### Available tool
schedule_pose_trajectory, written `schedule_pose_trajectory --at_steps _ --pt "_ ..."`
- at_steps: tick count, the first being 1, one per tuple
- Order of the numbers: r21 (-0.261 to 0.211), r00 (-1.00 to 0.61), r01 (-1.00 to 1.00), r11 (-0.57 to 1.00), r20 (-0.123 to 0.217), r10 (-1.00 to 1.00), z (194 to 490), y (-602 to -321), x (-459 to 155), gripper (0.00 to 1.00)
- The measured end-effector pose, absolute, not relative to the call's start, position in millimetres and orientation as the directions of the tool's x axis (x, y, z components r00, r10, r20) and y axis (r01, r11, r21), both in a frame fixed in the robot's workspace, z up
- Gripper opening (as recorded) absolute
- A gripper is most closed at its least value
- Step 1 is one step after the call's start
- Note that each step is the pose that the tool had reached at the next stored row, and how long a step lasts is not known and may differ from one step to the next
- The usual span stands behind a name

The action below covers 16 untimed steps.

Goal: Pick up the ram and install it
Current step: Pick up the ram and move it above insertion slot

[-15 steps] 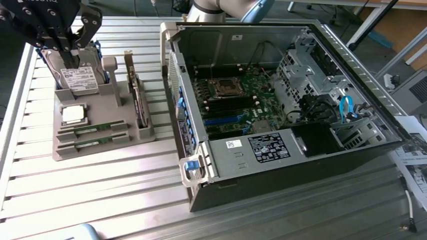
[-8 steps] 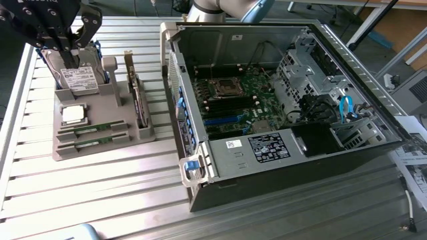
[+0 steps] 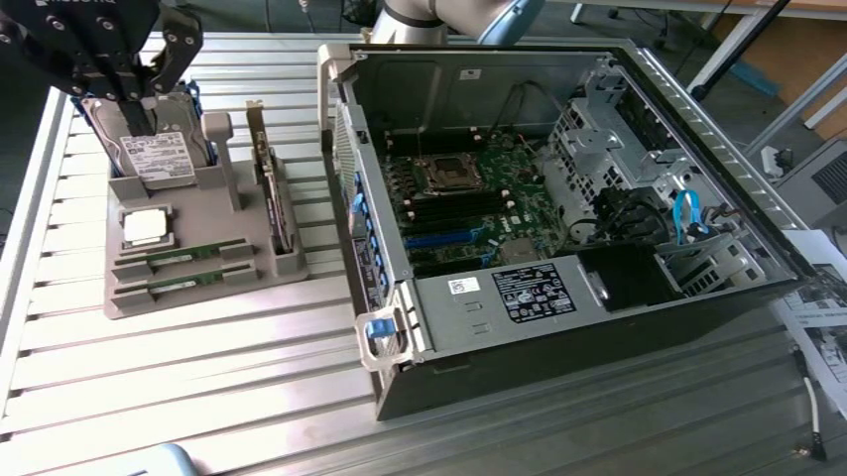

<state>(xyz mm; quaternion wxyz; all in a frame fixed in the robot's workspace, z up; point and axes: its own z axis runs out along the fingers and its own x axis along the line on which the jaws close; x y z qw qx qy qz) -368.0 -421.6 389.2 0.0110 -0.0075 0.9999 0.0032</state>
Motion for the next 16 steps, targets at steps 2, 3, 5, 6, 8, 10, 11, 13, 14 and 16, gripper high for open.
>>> schedule_pose_trajectory --at_steps 2,3,5,6,8,10,11,13,14,16 --pt "0.006 -0.999 -0.038 0.999 -0.022 -0.038 389.2 -421.6 -368.0 0.10" --pt "0.006 -0.999 -0.050 0.999 -0.022 -0.050 389.2 -421.6 -368.0 0.10" --pt "0.006 -0.997 -0.073 0.997 -0.022 -0.073 389.2 -421.6 -368.0 0.10" --pt "0.006 -0.996 -0.085 0.996 -0.022 -0.084 389.2 -421.6 -368.0 0.10" --pt "0.006 -0.994 -0.108 0.994 -0.022 -0.108 389.2 -421.6 -368.0 0.10" --pt "0.006 -0.991 -0.134 0.991 -0.022 -0.134 389.2 -421.6 -368.0 0.10" --pt "0.006 -0.989 -0.146 0.989 -0.022 -0.146 389.2 -421.6 -368.0 0.10" --pt "0.006 -0.985 -0.172 0.985 -0.022 -0.172 389.1 -421.6 -367.9 0.10" --pt "0.006 -0.983 -0.184 0.983 -0.022 -0.184 389.1 -421.6 -367.9 0.10" --pt "0.006 -0.978 -0.209 0.978 -0.022 -0.208 389.1 -421.6 -367.9 0.10"
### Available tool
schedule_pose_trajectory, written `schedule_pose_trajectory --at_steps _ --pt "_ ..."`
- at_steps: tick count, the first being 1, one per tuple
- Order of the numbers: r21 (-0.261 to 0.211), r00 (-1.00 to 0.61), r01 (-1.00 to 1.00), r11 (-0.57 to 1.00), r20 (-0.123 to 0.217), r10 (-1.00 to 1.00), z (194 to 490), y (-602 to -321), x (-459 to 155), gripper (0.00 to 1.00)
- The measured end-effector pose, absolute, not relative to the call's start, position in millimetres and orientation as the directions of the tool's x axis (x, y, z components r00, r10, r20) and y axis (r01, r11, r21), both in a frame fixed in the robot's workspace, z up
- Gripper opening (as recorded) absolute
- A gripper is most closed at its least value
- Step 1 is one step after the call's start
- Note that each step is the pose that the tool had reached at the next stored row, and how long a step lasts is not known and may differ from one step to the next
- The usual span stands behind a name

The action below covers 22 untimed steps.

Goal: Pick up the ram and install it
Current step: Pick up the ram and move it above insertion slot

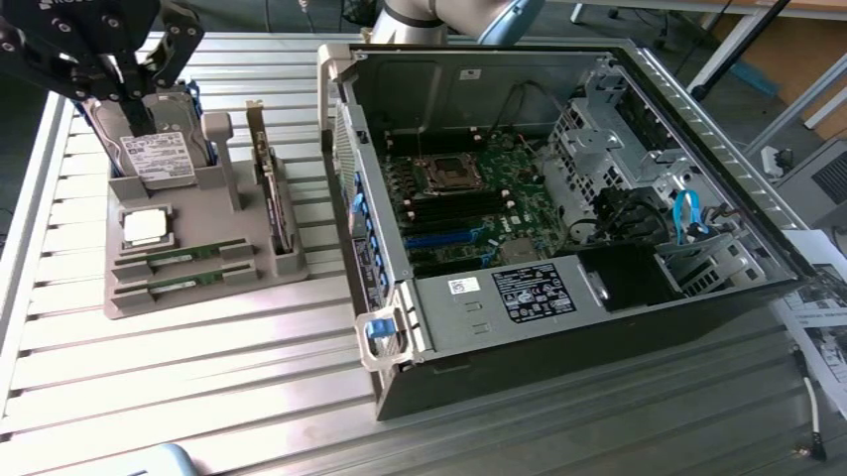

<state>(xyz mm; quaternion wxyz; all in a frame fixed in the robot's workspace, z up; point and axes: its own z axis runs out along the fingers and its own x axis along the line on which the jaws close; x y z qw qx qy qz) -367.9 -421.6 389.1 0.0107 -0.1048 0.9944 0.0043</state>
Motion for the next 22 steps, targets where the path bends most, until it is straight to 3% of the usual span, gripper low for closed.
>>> schedule_pose_trajectory --at_steps 22 --pt "0.006 -0.861 -0.508 0.861 -0.022 -0.508 388.9 -421.6 -366.2 0.10"
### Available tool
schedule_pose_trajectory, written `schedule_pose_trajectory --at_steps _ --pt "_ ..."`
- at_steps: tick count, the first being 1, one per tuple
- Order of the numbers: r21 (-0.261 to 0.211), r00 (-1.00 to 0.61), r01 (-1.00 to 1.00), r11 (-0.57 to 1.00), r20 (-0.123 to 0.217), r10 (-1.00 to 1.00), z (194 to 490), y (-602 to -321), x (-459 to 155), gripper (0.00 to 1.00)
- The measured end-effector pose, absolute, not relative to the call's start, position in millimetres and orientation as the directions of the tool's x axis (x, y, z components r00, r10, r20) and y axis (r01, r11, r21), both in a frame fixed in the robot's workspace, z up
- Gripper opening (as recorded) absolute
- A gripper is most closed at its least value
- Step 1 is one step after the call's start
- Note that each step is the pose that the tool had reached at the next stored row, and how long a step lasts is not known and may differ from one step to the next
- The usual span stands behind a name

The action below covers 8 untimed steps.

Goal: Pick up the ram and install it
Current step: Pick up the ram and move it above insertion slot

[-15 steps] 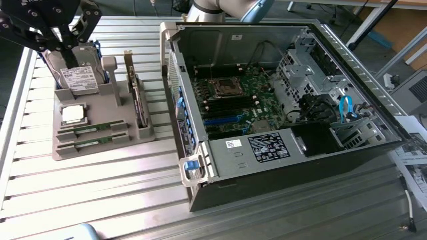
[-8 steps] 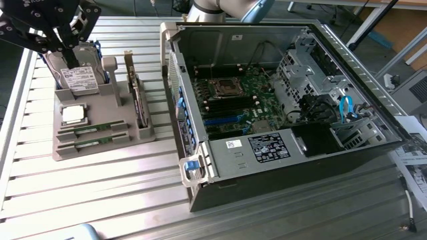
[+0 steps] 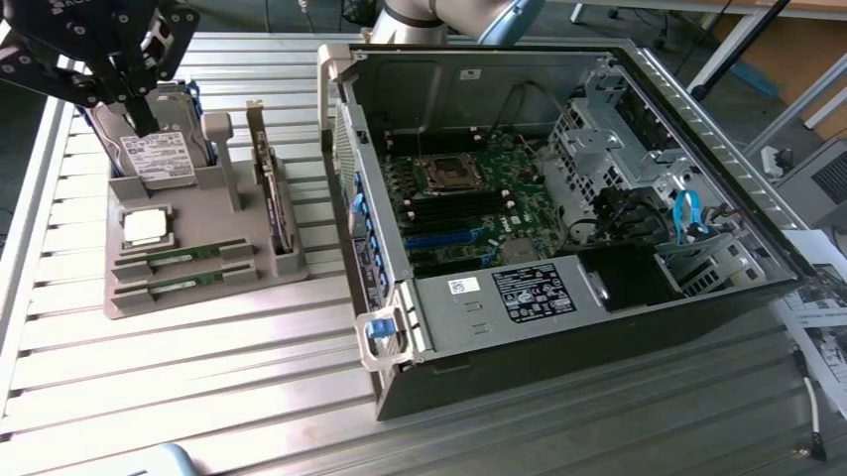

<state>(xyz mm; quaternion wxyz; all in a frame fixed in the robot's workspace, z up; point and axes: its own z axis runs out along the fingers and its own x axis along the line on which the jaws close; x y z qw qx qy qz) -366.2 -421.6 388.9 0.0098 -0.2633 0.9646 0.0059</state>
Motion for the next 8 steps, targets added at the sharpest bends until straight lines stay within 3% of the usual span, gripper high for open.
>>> schedule_pose_trajectory --at_steps 8 --pt "0.006 -0.798 -0.602 0.798 -0.022 -0.602 388.9 -421.7 -366.0 0.10"
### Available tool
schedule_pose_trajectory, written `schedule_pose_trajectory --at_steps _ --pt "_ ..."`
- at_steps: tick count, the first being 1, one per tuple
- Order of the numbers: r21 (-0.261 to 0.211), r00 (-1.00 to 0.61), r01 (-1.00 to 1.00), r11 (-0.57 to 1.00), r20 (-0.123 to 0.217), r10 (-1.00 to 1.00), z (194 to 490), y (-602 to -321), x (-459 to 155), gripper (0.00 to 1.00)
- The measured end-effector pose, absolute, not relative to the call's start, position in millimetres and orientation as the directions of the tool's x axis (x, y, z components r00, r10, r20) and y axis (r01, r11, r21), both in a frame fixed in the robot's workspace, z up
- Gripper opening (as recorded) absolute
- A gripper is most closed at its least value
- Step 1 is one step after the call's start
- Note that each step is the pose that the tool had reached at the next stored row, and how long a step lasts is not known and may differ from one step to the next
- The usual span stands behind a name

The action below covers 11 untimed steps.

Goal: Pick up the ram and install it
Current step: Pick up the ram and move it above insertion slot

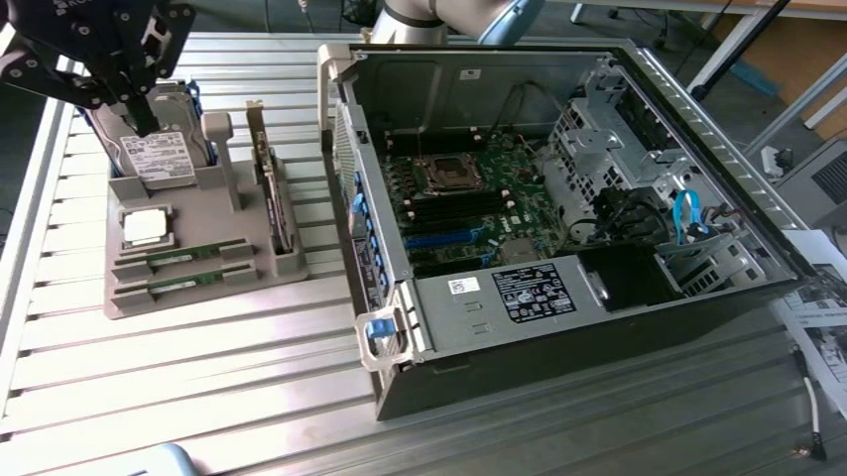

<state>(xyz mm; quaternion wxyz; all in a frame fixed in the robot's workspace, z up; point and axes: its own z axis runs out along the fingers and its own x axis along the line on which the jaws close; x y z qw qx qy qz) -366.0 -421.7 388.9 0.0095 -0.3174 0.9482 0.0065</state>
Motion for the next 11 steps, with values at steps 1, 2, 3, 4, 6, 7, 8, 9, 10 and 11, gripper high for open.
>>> schedule_pose_trajectory --at_steps 1,2,3,4,6,7,8,9,10,11 --pt "0.006 -0.790 -0.614 0.790 -0.022 -0.613 388.9 -421.6 -366.1 0.10" --pt "0.006 -0.780 -0.626 0.780 -0.022 -0.625 388.9 -421.6 -366.1 0.10" --pt "0.006 -0.770 -0.638 0.770 -0.022 -0.638 388.8 -421.6 -366.1 0.10" --pt "0.006 -0.758 -0.652 0.758 -0.022 -0.652 388.8 -421.6 -366.1 0.10" --pt "0.006 -0.739 -0.674 0.739 -0.022 -0.674 388.8 -421.6 -366.1 0.10" --pt "0.006 -0.727 -0.686 0.727 -0.022 -0.686 388.8 -421.7 -366.1 0.10" --pt "0.006 -0.716 -0.698 0.716 -0.022 -0.698 388.8 -421.7 -366.1 0.10" --pt "0.006 -0.705 -0.709 0.705 -0.022 -0.709 388.7 -421.7 -366.1 0.10" --pt "0.006 -0.693 -0.720 0.693 -0.022 -0.720 388.7 -421.6 -366.1 0.10" --pt "0.006 -0.679 -0.734 0.679 -0.022 -0.734 388.7 -421.6 -366.1 0.10"
